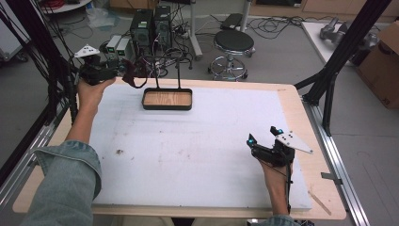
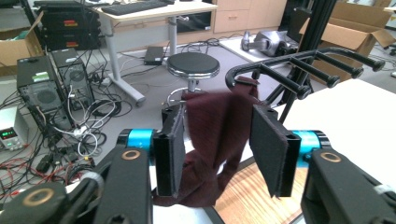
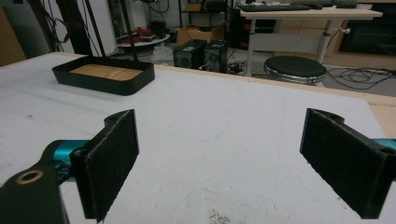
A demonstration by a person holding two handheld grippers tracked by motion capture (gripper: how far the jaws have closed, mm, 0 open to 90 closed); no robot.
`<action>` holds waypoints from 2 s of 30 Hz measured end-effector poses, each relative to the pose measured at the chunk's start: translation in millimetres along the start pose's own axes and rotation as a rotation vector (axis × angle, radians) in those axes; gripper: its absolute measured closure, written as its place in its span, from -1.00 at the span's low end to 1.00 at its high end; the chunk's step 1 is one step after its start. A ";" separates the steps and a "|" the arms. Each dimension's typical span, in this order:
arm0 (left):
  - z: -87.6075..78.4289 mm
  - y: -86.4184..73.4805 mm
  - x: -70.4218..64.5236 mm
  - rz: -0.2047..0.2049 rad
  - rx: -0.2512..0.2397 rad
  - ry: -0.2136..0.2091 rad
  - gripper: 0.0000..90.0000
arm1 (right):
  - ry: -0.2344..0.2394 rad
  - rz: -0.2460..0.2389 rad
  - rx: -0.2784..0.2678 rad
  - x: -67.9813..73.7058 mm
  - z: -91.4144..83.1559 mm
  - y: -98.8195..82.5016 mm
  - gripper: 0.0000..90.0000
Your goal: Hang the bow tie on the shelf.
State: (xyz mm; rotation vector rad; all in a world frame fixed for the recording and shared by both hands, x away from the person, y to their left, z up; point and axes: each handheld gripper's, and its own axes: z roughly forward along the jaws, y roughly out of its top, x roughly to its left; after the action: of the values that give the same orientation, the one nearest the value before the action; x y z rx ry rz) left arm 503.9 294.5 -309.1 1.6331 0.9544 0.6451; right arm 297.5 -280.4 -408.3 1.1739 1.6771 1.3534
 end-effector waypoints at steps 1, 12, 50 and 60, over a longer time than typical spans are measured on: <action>-0.9 0.0 0.5 0.000 -0.001 -0.003 0.20 | 0.000 0.000 0.000 0.0 0.0 0.0 -0.76; -13.7 0.1 0.5 0.008 -0.024 -0.016 0.13 | 0.006 -0.003 0.001 1.3 2.6 0.7 -0.76; -93.7 -71.6 -45.6 0.048 -0.037 -0.098 -0.28 | 0.015 -0.010 0.029 6.0 19.4 -1.9 -0.76; -113.7 -109.1 -73.3 0.073 -0.010 -0.067 -0.38 | 0.021 -0.009 0.041 7.1 22.9 -3.4 -0.76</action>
State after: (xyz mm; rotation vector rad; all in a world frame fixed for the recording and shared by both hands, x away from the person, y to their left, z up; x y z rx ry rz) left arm 345.0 302.3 -379.1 1.6765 0.8446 0.6394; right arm 314.7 -265.7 -416.7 1.1775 1.7309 1.3356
